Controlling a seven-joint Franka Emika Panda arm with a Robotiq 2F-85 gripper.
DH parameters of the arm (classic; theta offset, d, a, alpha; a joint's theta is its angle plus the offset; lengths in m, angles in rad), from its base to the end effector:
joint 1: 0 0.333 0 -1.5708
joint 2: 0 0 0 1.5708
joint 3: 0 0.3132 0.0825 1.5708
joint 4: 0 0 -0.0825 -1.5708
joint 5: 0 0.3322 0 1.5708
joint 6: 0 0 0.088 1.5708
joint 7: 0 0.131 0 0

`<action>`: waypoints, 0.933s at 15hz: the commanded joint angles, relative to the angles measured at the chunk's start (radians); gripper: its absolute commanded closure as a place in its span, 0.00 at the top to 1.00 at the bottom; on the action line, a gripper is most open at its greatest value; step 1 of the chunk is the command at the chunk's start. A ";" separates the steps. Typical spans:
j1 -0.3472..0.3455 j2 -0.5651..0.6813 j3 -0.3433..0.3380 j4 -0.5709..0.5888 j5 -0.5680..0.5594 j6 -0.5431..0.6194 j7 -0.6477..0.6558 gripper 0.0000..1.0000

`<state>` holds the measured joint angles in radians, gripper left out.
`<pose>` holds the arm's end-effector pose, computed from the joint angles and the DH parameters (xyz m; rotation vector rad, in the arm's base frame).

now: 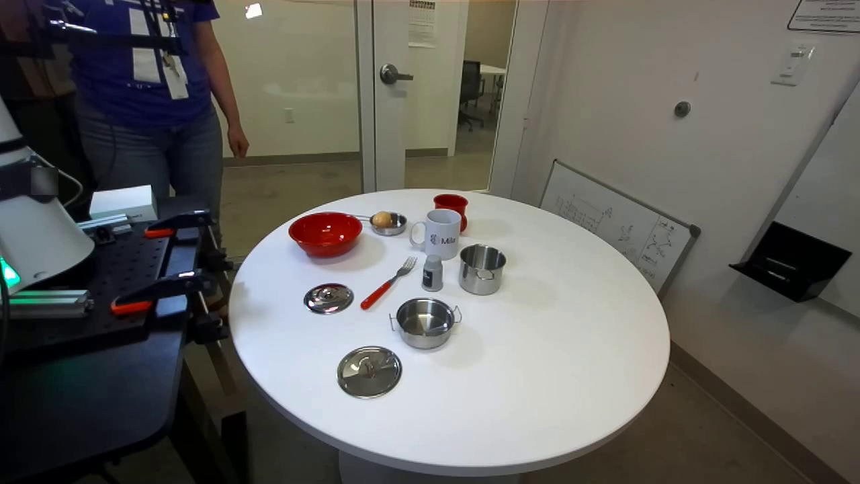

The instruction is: Move the salt shaker to the right side of the table

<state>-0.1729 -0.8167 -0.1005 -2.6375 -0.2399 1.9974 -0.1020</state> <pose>0.2654 -0.0978 0.4915 2.9508 -0.0974 0.2179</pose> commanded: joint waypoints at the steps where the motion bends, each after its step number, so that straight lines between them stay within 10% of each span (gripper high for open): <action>1: 0.011 0.011 -0.003 0.005 -0.009 -0.003 0.004 1.00; 14: 0.065 0.284 0.022 -0.009 -0.106 0.287 -0.058 1.00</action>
<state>-0.1061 -0.6294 -0.0795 -2.6444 -0.2909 2.1670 -0.1403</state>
